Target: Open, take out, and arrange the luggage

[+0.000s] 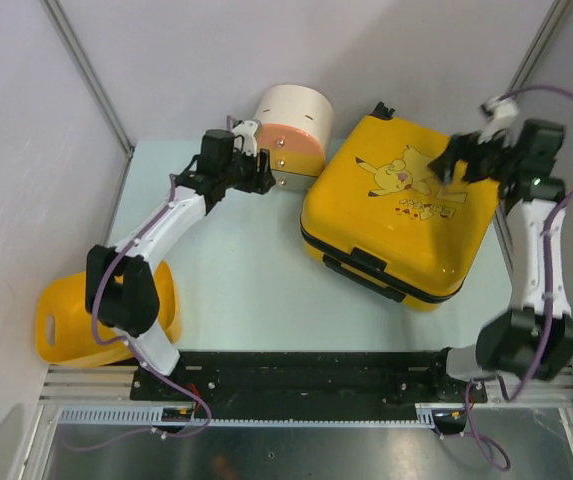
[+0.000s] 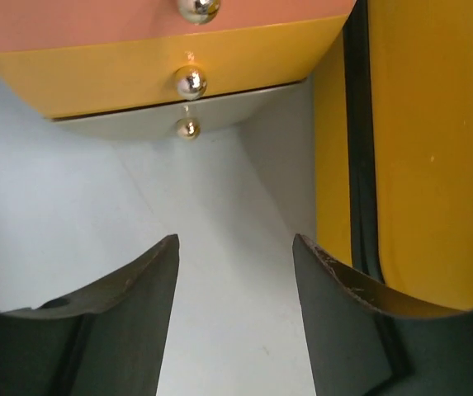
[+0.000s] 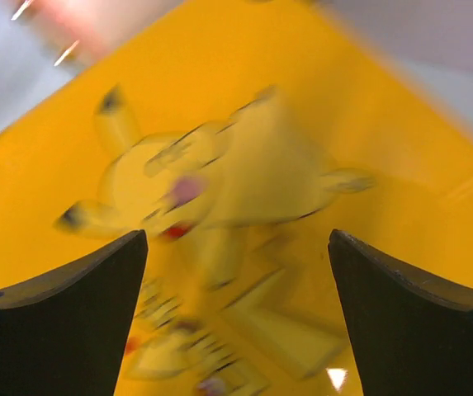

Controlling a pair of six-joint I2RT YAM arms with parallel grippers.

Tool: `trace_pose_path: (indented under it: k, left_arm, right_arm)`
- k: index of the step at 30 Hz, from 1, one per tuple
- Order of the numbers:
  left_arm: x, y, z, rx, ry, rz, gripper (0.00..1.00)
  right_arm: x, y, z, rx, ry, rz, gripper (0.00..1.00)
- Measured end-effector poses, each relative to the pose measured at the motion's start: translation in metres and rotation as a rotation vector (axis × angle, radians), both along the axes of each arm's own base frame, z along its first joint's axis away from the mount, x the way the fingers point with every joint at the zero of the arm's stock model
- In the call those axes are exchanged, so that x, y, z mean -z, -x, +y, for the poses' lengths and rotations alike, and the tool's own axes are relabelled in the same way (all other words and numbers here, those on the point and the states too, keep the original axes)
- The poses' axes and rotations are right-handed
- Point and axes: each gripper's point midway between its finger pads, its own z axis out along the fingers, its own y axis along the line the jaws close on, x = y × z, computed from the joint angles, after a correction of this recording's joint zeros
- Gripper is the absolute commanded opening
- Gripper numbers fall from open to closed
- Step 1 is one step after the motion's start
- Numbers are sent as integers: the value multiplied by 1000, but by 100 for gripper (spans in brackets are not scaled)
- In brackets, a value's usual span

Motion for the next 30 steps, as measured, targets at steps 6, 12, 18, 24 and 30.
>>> trace_pose_path:
  k: [6,12,18,24,30]
  left_arm:
    - [9,10,-23,78,39,6,69]
    - [23,76,-16,190,56,26,76]
    - [16,135,-10,299,78,-23,79]
    - [16,161,-11,351,111,-29,80]
    - [36,176,-30,402,147,77,80]
  right_arm:
    - [-24,-96,-136,271,-71,-57,94]
    - [11,-161,-206,363,-205,6,90]
    - [76,-186,-200,344,-368,166,87]
    - [88,-183,-195,283,-358,133,81]
    - [74,-124,-169,194,-308,105,75]
